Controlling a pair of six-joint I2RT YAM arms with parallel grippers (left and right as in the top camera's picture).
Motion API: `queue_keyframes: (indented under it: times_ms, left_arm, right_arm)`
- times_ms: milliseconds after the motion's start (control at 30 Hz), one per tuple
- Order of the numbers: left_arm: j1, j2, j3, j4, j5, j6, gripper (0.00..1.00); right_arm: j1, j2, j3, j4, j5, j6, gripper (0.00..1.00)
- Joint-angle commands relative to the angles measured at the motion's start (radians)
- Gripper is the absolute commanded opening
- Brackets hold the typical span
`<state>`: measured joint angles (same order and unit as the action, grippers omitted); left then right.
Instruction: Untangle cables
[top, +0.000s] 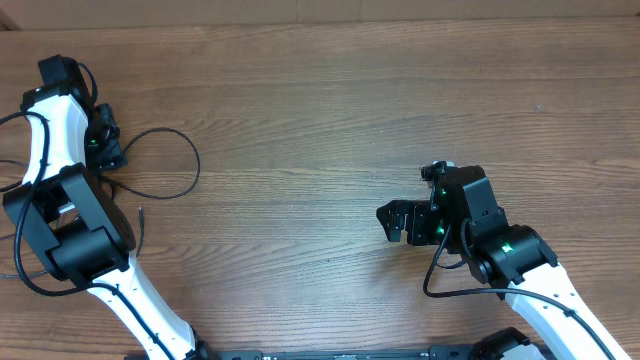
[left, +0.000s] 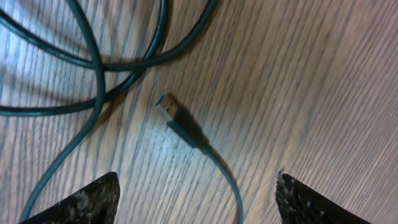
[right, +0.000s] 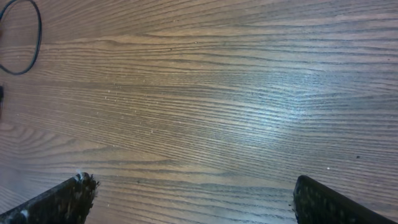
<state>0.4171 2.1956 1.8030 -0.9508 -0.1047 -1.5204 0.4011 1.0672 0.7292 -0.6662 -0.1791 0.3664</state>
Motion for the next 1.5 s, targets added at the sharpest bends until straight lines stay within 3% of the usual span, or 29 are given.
queue_keyframes:
  times_ms: [0,667,900,1000,1233,1300,1367,1467]
  left_arm:
    - [0.004,0.010,-0.002,0.005,-0.059,-0.022,0.80]
    - [0.005,0.093,-0.003,0.025,-0.086,-0.029,0.82]
    - [0.010,0.118,-0.003,0.036,-0.088,-0.029,0.77]
    - [0.011,0.127,-0.003,0.035,-0.090,-0.029,0.67]
    - [0.011,0.130,-0.002,0.020,-0.088,-0.028,0.29]
    - [0.011,0.130,-0.002,0.009,-0.086,-0.027,0.15]
    - [0.011,0.130,-0.002,0.003,-0.086,-0.018,0.06]
    - [0.012,0.130,-0.002,0.002,-0.086,0.020,0.04]
  right_arm:
    - [0.003,-0.003,0.003,0.006,0.001,0.005,1.00]
    - [0.003,-0.003,0.003,0.007,0.002,0.005,1.00]
    - [0.003,-0.003,0.003,0.014,0.002,0.005,1.00]
    - [0.003,-0.003,0.003,0.023,0.001,0.005,1.00]
    - [0.003,-0.003,0.003,0.026,0.001,0.005,1.00]
    - [0.003,-0.003,0.003,0.026,0.002,0.005,1.00]
    - [0.003,-0.003,0.003,0.026,0.001,0.005,1.00]
    - [0.003,-0.003,0.003,0.026,0.001,0.005,1.00]
